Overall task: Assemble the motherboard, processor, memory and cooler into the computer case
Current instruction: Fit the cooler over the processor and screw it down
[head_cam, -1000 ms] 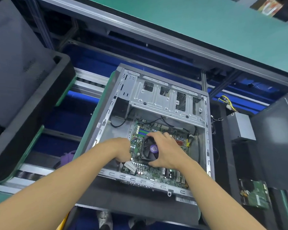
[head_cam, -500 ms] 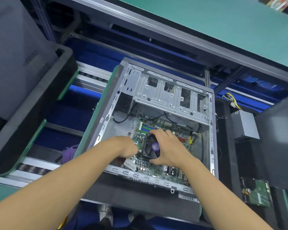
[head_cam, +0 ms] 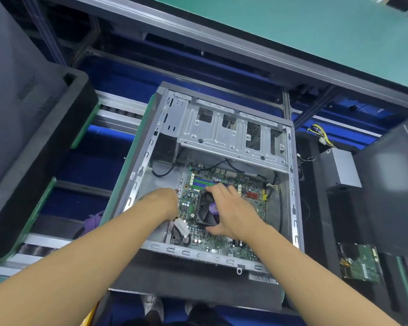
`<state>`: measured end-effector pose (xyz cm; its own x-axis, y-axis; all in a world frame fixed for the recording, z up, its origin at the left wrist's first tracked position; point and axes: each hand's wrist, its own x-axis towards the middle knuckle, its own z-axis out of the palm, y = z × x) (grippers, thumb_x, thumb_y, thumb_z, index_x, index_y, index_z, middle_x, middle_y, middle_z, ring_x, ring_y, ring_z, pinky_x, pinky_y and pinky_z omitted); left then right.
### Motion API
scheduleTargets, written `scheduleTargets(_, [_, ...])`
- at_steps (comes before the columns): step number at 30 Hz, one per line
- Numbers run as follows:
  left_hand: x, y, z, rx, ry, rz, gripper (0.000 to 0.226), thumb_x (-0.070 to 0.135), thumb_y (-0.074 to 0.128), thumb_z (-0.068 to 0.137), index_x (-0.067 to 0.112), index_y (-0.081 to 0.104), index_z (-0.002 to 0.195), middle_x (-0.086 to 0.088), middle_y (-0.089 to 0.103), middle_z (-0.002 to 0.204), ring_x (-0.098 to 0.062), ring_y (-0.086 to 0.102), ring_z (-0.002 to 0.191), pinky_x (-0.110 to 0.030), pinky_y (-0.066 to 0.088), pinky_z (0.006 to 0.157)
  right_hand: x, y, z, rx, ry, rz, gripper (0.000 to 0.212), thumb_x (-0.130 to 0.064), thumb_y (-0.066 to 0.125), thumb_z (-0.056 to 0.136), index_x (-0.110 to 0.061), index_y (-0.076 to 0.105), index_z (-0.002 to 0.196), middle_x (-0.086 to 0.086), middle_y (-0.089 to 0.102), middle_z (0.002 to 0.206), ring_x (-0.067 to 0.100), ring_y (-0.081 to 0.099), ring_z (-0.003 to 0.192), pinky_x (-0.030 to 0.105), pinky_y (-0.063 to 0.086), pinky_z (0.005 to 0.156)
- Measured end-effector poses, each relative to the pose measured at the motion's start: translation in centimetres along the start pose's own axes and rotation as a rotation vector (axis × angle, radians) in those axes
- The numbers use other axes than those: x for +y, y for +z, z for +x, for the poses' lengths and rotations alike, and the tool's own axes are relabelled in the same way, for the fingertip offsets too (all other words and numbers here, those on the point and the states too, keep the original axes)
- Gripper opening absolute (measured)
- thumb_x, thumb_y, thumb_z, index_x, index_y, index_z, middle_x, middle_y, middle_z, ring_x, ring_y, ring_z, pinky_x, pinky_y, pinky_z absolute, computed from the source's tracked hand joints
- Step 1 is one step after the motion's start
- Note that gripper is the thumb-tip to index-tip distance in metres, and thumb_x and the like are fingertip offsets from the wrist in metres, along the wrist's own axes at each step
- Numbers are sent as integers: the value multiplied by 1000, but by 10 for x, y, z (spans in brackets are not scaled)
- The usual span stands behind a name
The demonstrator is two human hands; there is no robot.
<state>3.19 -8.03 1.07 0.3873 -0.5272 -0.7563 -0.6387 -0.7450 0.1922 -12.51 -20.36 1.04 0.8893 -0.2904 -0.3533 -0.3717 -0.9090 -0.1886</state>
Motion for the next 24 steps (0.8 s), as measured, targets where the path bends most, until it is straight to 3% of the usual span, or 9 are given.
scheduleTargets(3, [2,-3,10,67,-93,-49,38,2,51,90,-1,42,127,-10,58,96,-24,58,82,-28,45,59,1,2,1,-2,-12,8,102,-50,82,73,-19,24,151,-1,36,148,23,36,128,40,47,101])
scheduleTargets(6, [5,-4,21,176,-139,-167,56,-8,52,84,1,38,137,-13,63,103,-28,62,93,-30,48,65,3,4,2,4,-13,-2,103,-52,82,72,-19,23,151,-1,34,148,23,35,129,40,48,98])
scheduleTargets(7, [5,-3,24,226,-142,-236,55,-9,54,84,7,43,135,-12,63,107,-28,62,96,-31,50,68,3,5,3,-1,-16,3,103,-52,82,72,-19,23,151,-1,34,149,23,34,130,40,47,97])
scheduleTargets(9, [4,-1,29,301,-140,-386,39,-8,61,82,18,61,111,-7,65,103,-25,64,92,-32,55,76,5,6,4,5,-29,13,103,-52,82,72,-19,23,150,-1,34,147,23,34,129,40,46,96])
scheduleTargets(12, [2,1,34,303,-107,-602,31,-8,73,75,22,66,78,-6,71,91,-18,66,79,-34,59,76,7,6,4,15,-53,26,101,-52,81,72,-19,25,148,-2,36,143,23,35,126,40,45,98])
scheduleTargets(17, [0,-1,33,314,3,-629,24,-8,76,74,7,72,91,-9,69,88,-24,68,84,-36,58,84,8,7,5,19,-64,52,96,-50,82,72,-19,27,145,-1,35,140,23,35,125,40,47,97])
scheduleTargets(21, [-1,-4,29,382,45,-571,9,4,69,87,12,71,89,-6,71,88,-20,66,79,-24,50,71,7,8,5,36,-66,56,96,-47,84,70,-20,29,144,-2,37,137,23,36,122,40,47,97])
scheduleTargets(24, [-4,-1,29,382,34,-686,13,2,63,91,15,67,87,-7,70,85,-27,70,81,-33,57,74,7,8,5,39,-65,66,96,-46,85,69,-20,30,143,-1,38,137,24,37,123,40,47,98])
